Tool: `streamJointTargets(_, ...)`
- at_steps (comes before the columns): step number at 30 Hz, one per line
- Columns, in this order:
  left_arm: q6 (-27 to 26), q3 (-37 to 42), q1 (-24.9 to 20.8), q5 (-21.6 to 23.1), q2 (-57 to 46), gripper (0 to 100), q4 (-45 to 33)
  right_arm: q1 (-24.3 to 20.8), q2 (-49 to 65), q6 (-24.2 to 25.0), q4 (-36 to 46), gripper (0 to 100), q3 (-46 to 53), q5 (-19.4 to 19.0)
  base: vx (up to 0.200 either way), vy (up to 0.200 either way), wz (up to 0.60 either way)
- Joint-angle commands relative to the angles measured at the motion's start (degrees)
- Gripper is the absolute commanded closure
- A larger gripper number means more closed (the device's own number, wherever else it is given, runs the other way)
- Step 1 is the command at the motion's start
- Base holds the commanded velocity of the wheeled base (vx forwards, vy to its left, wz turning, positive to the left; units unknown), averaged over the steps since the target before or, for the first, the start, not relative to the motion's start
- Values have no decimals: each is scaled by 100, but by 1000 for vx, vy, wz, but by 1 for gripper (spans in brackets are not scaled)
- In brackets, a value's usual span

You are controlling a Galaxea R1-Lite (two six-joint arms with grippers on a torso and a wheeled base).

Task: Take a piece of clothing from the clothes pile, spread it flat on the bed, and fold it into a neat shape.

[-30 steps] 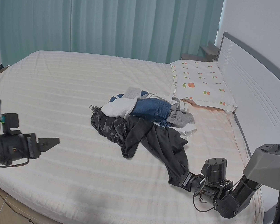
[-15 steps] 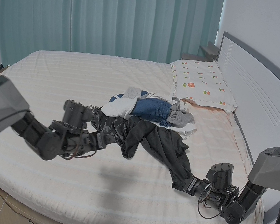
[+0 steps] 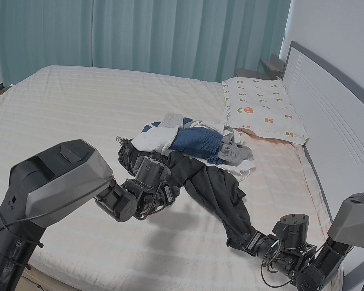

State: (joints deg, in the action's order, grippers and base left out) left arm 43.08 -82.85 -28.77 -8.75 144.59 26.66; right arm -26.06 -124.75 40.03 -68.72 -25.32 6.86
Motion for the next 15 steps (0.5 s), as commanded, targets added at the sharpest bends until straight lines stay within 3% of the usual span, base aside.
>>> streamJointTargets(1,25,-408,-32,-197,482,0,15,-4,100,4,-28,100,45,-1,0,0,0)
streamJointTargets(6,306,-953,-23,-302,719,0,-29,-13,100,4,-36,100,45,-1,0,0,0)
streamJointTargets(15,341,-1647,-32,-399,1194,0,-240,-39,100,13,-36,100,27,-10,0,0,0)
